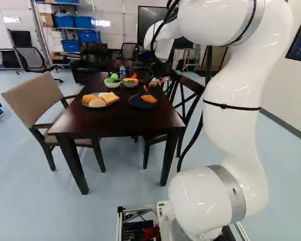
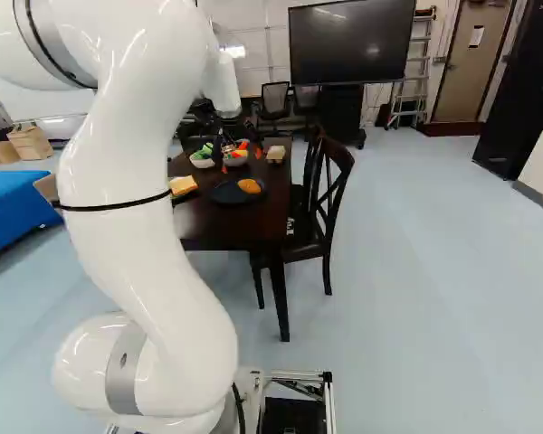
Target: Move the croissant to the empty plate
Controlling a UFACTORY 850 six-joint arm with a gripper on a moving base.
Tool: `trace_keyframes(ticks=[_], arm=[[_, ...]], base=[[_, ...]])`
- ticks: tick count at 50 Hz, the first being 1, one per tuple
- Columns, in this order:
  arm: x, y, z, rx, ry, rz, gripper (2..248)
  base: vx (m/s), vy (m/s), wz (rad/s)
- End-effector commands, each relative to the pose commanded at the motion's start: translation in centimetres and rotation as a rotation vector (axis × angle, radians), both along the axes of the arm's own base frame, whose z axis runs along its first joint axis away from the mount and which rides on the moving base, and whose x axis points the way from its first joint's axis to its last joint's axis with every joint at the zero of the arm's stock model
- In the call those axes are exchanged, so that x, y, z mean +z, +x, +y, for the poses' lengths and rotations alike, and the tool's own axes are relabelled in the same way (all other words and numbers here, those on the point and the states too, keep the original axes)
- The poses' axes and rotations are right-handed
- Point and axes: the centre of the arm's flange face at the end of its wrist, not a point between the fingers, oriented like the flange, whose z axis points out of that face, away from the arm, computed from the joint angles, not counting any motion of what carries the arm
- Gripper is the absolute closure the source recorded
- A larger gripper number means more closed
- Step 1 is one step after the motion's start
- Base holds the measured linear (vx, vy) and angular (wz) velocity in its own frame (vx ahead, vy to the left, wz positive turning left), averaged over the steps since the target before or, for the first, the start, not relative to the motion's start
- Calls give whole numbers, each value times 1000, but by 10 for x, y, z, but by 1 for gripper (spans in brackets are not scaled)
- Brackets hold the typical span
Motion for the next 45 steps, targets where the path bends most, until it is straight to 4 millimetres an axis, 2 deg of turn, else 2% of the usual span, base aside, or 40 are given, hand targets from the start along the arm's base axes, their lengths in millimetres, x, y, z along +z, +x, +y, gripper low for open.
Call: trace_keyframes(ticks=[23,45], arm=[[-32,-41,-9,-108,39,-138,3],[-71,-98,-18,-220,102,-298,3]], base=[[0,0,0],[0,0,0]])
